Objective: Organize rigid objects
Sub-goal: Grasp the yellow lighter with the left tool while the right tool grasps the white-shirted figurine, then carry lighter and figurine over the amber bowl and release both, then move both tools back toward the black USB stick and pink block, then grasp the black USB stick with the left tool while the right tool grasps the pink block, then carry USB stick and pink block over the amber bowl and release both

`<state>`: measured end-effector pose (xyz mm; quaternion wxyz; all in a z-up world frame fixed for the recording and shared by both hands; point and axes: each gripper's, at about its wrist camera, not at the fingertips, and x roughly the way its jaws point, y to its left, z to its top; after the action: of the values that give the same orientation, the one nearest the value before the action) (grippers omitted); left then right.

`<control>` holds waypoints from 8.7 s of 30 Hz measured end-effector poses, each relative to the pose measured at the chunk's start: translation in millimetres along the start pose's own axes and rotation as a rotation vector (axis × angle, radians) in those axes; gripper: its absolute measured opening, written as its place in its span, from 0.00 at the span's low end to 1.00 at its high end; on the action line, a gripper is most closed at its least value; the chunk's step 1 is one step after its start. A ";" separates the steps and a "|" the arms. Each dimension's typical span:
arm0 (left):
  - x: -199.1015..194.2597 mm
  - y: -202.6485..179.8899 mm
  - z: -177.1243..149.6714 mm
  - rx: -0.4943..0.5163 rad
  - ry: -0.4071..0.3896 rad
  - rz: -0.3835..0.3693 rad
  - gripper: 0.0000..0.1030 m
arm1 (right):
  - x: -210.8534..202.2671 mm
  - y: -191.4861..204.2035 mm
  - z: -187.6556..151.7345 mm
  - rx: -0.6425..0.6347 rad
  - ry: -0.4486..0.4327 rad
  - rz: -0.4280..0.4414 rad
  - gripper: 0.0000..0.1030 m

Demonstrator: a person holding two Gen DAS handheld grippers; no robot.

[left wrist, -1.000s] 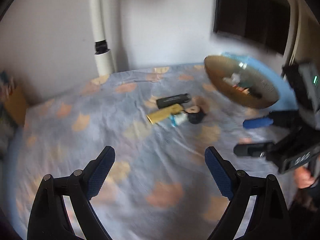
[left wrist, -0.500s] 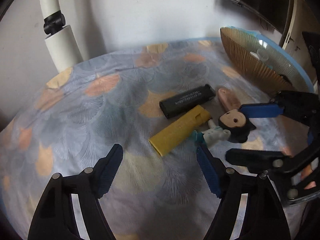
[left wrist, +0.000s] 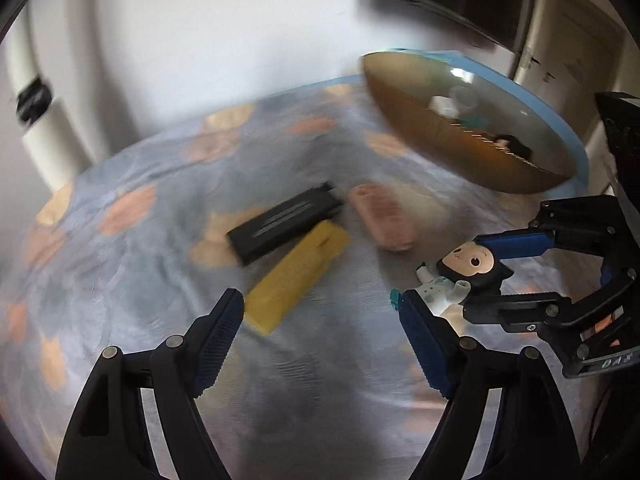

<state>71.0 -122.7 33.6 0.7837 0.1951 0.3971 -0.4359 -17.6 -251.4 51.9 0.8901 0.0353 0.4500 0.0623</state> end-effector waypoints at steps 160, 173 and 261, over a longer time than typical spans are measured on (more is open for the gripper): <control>-92.7 -17.5 -111.8 -0.719 -0.257 0.228 0.80 | -34.6 13.9 -60.6 0.050 -0.118 -0.126 0.84; -104.9 15.0 -48.8 -0.534 -0.134 0.171 0.78 | -51.3 -0.4 -24.5 0.256 -0.032 0.030 0.84; -94.4 -97.9 -98.2 -0.524 -0.135 0.237 0.21 | -69.1 31.1 -81.5 -0.035 -0.049 0.032 0.33</control>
<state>-84.3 -62.0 52.6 0.8775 0.0016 0.4174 -0.2361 -126.3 -229.8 62.4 0.9002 0.0284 0.4265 0.0838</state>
